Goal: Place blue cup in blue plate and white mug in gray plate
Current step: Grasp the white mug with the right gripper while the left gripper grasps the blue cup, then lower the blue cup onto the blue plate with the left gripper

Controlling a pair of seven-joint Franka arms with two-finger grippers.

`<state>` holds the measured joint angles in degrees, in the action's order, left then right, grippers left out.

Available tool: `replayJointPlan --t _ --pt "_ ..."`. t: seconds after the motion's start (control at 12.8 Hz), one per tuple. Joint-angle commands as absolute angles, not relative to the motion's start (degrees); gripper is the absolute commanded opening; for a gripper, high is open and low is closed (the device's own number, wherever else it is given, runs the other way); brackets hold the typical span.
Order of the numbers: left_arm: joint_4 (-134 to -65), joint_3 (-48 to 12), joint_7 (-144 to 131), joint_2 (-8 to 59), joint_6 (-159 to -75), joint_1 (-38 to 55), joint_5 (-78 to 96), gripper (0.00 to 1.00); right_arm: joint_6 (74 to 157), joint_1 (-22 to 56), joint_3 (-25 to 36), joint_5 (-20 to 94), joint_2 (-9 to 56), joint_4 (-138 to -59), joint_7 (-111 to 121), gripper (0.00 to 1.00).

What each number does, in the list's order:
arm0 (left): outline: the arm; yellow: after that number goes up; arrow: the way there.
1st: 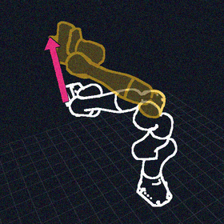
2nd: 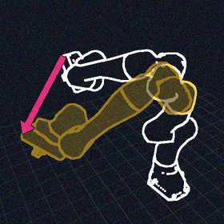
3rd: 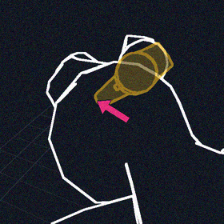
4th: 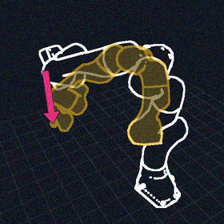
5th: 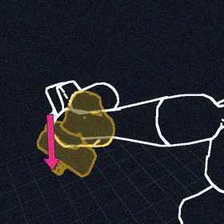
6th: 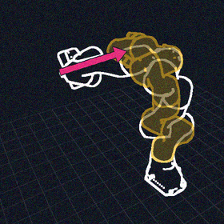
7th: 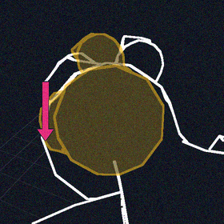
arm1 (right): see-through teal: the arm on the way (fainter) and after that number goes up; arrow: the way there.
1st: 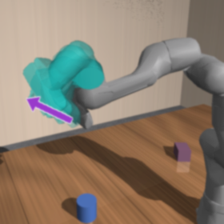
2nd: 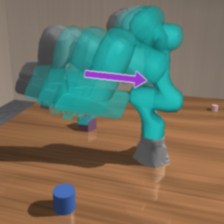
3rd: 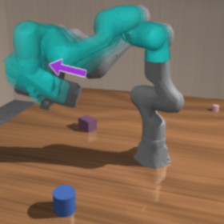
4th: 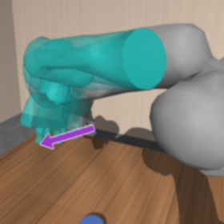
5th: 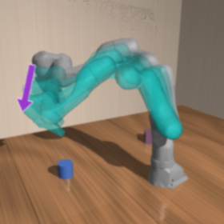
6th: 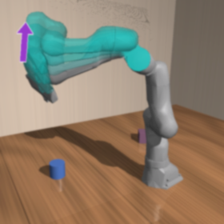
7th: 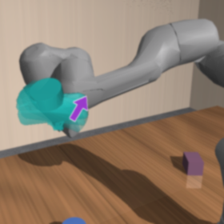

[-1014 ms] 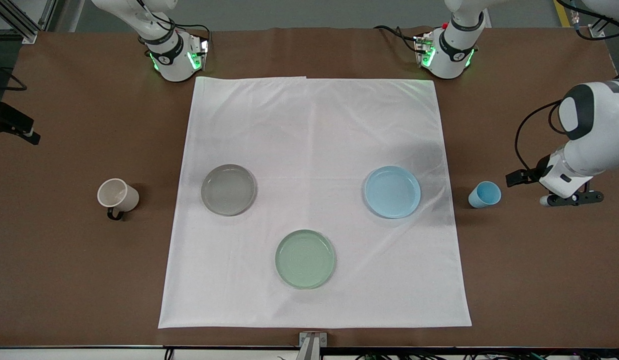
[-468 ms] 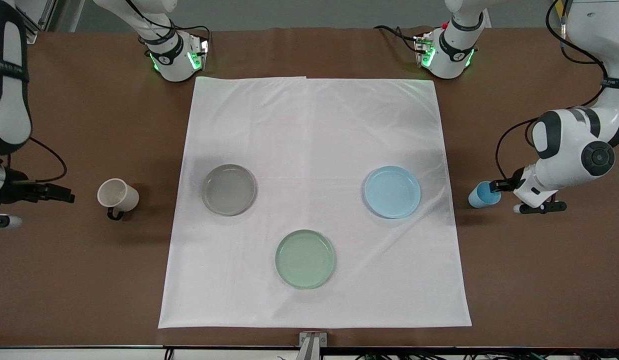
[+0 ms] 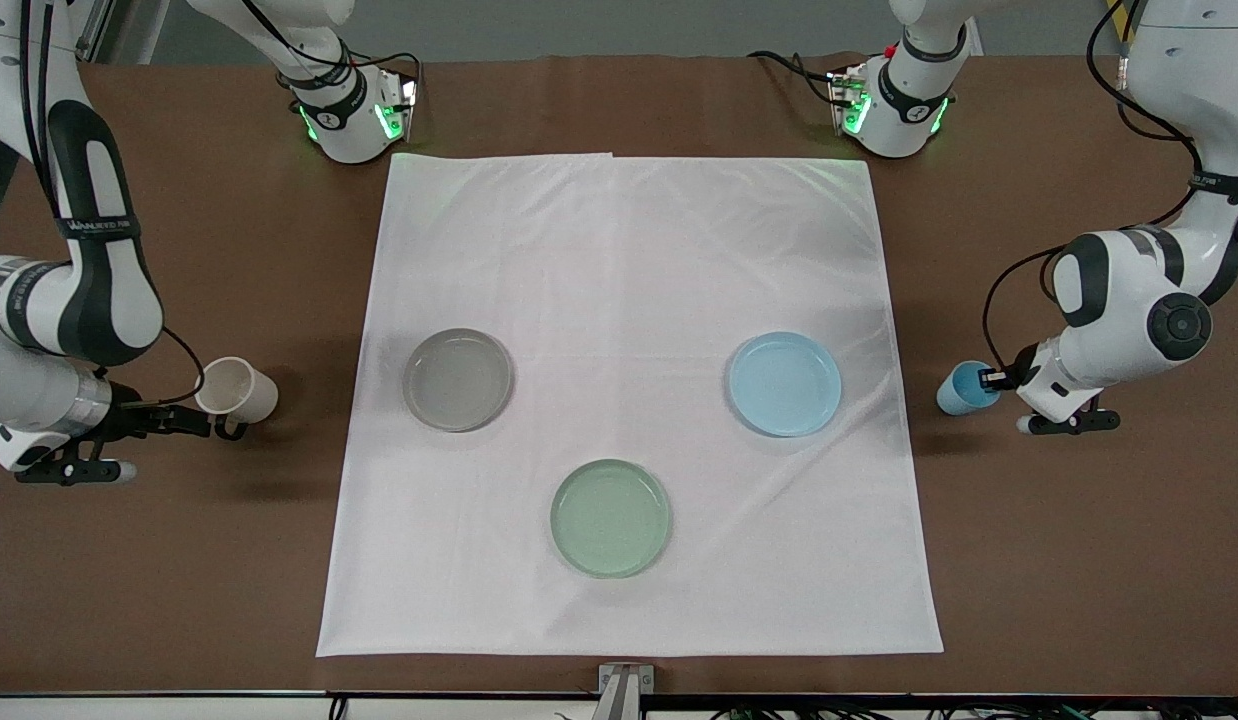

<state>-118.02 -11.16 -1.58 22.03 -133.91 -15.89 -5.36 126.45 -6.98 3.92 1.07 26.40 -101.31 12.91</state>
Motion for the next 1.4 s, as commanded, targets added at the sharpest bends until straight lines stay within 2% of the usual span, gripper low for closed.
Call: replayJointPlan --t 0.0,0.31,0.47,0.62,1.01,1.09,1.17,1.25,1.33 --pt "-118.5 -13.7 -3.9 18.5 -132.8 -15.8 -5.8 0.0 132.4 -7.7 3.2 1.1 26.5 -106.3 14.9 1.0" --pt "-117.6 -24.7 -23.6 15.5 -126.7 -15.7 -5.7 0.0 136.6 -7.7 3.1 1.1 28.5 -108.0 14.9 0.99" --pt "-117.2 -29.8 -34.0 17.0 -126.7 -15.1 -5.8 0.0 136.8 -8.0 3.1 1.1 28.8 -108.0 14.9 0.91" --pt "-117.1 -30.9 -40.9 18.4 -126.9 -11.1 -5.8 0.0 136.8 -8.2 3.1 1.1 28.8 -108.5 14.9 0.78" --pt "-116.3 -30.8 -48.2 23.5 -129.7 -6.9 -6.4 0.03 136.7 -8.1 3.1 3.0 28.9 -109.2 14.9 0.62" --pt "-116.3 -30.8 -48.5 23.7 -130.1 -6.8 -6.4 0.08 136.7 -8.1 3.1 3.0 28.9 -109.2 14.9 0.58" --pt "-115.8 -30.8 -48.5 23.9 -130.0 -6.8 -6.4 0.23 136.7 -8.2 3.2 3.0 28.9 -109.2 14.9 0.56" --pt "-115.4 -30.8 -48.5 23.9 -129.9 -6.8 -6.4 0.46 136.7 -8.2 3.2 3.0 28.9 -109.2 14.9 0.53" --pt "-114.9 -30.8 -48.6 24.0 -129.8 -6.8 -6.4 0.81 136.7 -8.2 3.2 3.0 28.9 -109.2 14.9 0.49"
